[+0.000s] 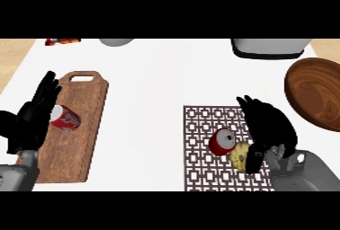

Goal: Pick the squash from the placemat and place it in the bowl

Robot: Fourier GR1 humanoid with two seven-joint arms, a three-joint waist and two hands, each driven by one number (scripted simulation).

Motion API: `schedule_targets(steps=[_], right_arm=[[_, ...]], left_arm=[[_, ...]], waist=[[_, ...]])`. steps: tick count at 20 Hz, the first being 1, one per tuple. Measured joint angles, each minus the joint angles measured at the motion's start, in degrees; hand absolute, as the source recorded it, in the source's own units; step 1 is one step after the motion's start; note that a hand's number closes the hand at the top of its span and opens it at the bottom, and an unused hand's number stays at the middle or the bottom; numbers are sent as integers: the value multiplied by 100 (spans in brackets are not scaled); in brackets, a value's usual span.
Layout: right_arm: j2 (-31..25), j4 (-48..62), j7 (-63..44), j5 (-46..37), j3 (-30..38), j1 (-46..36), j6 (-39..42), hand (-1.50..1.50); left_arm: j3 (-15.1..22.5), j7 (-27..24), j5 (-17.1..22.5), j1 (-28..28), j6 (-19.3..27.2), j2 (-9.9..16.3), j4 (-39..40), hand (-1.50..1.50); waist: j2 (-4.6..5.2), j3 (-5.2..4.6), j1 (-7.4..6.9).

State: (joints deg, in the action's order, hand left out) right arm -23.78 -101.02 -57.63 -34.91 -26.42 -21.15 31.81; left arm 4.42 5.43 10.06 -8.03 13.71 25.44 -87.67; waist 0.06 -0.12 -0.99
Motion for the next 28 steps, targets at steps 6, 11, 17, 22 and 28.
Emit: schedule_targets(steps=[6, 11, 17, 22, 28], right_arm=[[197, 582, -53, 10, -2, -197, 379, -150], [132, 528, 67, -578, -271, -189, 511, -150], [449, 731, 128, -1268, -439, -1, 456, -150], [600, 929, 285, -1530, -289, 315, 475, -150], [799, 1140, 450, -1974, -174, 599, 417, -150]], left_arm=[[-116, 36, -19, -108, -36, 10, 96, 0], [-109, 77, -110, -75, -21, -103, 52, 0], [-206, 153, -192, 42, -104, -149, -166, 0], [-340, 144, -216, 119, -224, -212, -186, 0], [-469, 41, -346, 97, -380, -351, -28, 0]], waist=[[-5, 3, 49], [-13, 7, 80], [-12, 10, 80], [-10, 11, 90], [-8, 12, 96]])
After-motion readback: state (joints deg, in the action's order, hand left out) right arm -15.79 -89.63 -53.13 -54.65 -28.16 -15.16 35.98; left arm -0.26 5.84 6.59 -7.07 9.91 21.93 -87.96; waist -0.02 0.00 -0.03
